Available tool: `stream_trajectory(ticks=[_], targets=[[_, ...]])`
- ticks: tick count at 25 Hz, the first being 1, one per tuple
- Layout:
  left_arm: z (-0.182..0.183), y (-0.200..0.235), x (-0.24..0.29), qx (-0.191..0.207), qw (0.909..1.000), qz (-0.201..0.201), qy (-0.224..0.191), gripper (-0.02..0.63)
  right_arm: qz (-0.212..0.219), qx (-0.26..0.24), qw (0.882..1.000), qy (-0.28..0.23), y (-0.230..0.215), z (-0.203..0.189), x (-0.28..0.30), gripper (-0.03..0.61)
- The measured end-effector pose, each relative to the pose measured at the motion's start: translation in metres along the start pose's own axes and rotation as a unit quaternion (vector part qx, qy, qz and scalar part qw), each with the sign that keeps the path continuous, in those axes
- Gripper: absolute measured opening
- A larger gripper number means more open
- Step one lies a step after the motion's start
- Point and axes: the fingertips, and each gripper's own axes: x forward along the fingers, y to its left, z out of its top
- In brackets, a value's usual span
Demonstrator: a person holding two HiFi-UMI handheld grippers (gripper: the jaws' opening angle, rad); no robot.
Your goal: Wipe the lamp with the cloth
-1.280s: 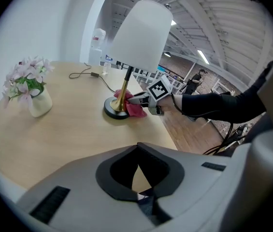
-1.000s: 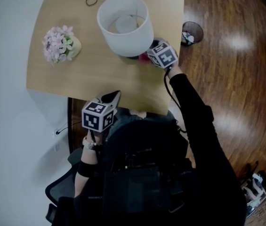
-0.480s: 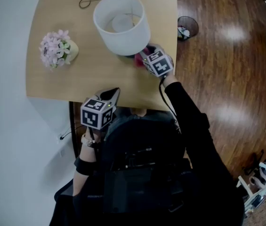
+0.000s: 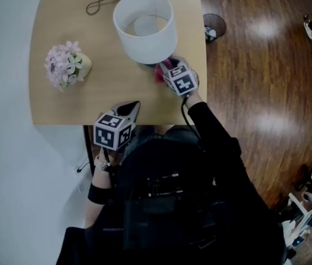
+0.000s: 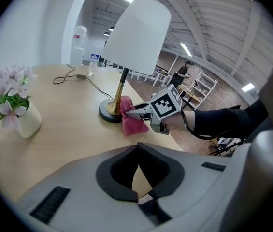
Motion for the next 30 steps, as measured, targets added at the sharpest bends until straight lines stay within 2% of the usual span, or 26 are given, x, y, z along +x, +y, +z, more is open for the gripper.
stream_trajectory(ticks=[18,30], targets=[[-0.007,0.041,-0.024,0.041,0.9986,-0.033,0.006,-0.008,-0.078,0.042,0.996,0.0,0.037,0.007,0.013,0.093],[-0.017,0.071,-0.044,0.033,0.9992,-0.022,0.002,-0.008,-0.104,0.046,0.994,-0.005,0.057,0.028,0.036,0.094]])
